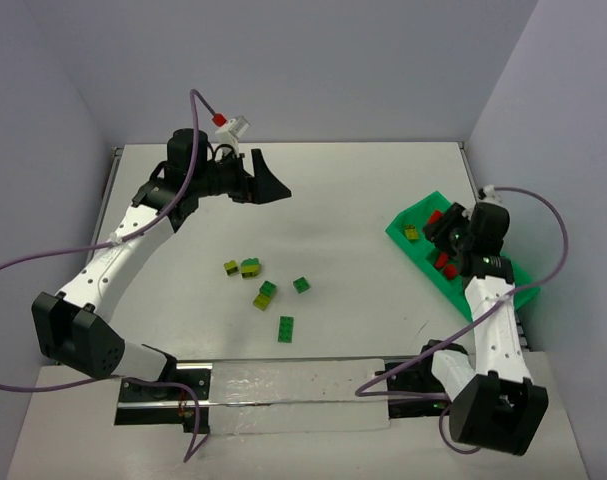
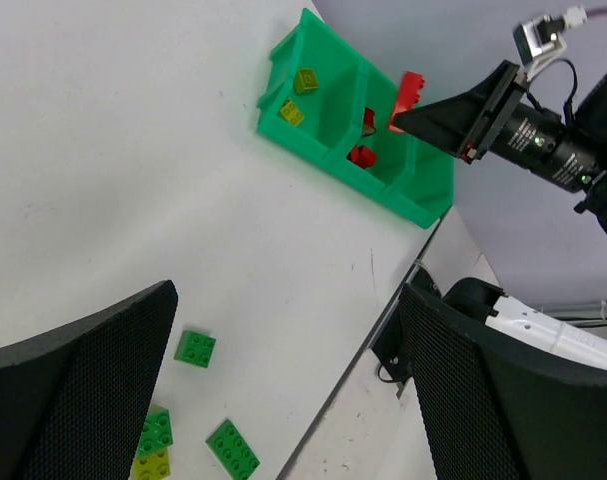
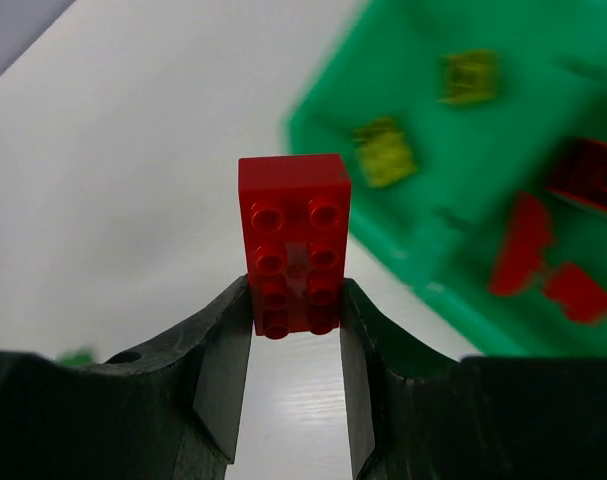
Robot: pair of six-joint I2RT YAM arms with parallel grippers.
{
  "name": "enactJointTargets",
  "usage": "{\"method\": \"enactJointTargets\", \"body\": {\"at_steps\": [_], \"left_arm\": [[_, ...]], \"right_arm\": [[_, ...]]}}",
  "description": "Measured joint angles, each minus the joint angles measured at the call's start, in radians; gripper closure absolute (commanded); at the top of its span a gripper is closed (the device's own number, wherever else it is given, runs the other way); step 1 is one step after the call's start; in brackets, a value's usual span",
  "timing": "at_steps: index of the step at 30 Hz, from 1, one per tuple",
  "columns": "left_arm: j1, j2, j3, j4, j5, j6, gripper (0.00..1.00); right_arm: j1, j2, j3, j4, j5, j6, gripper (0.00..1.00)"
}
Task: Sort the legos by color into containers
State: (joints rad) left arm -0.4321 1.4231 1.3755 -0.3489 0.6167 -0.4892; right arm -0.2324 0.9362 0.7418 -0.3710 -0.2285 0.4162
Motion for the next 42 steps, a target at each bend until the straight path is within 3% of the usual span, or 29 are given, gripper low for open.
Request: {"method": "enactJointTargets", "body": {"at_steps": [8,13,16,18,19,22,26,35,42], "left_arm": [[-0.001,0.002,-0.028,-0.009,0.000,0.002,0.01],[-0.001,0.003,-0.029,-0.016,-0.011,0.009,0.01],[-0.001,0.003,-0.040,-0.025,-0.030,0.019,0.01],[-0.001,0.001,-0.054,-0.030,-0.046,0.025,0.01],[-0.001,0.000,-0.061,-0.035,-0.057,0.029,0.01],[-0.001,0.000,-0.071,-0.059,-0.084,0.038,0.01],[-0.001,0.000,-0.074,-0.076,-0.113,0.055,0.01],[-0.001,-0.008,-0.081,-0.090,-0.150,0.065,0.01],[-0.001,-0.014,-0.098,-0.098,-0.198,0.055,0.01]], "right_arm": [[-0.064,-0.090,-0.115,-0.046,0.375,0.166,1.00],[-0.082,-0.061,-0.119,-0.035,0.467,0.198,0.96],[-0.085,-0.020,-0.119,-0.033,0.495,0.200,0.88],[-0.086,-0.001,-0.119,-0.032,0.511,0.200,0.82],[-0.087,0.006,-0.119,-0.032,0.520,0.200,0.66],[-0.091,0.024,-0.119,-0.021,0.550,0.200,0.36],[-0.094,0.049,-0.116,-0.001,0.587,0.201,0.22],[-0.096,0.064,-0.054,0.014,0.572,0.178,0.25],[-0.041,0.001,0.046,0.031,0.380,0.083,0.29]]}}
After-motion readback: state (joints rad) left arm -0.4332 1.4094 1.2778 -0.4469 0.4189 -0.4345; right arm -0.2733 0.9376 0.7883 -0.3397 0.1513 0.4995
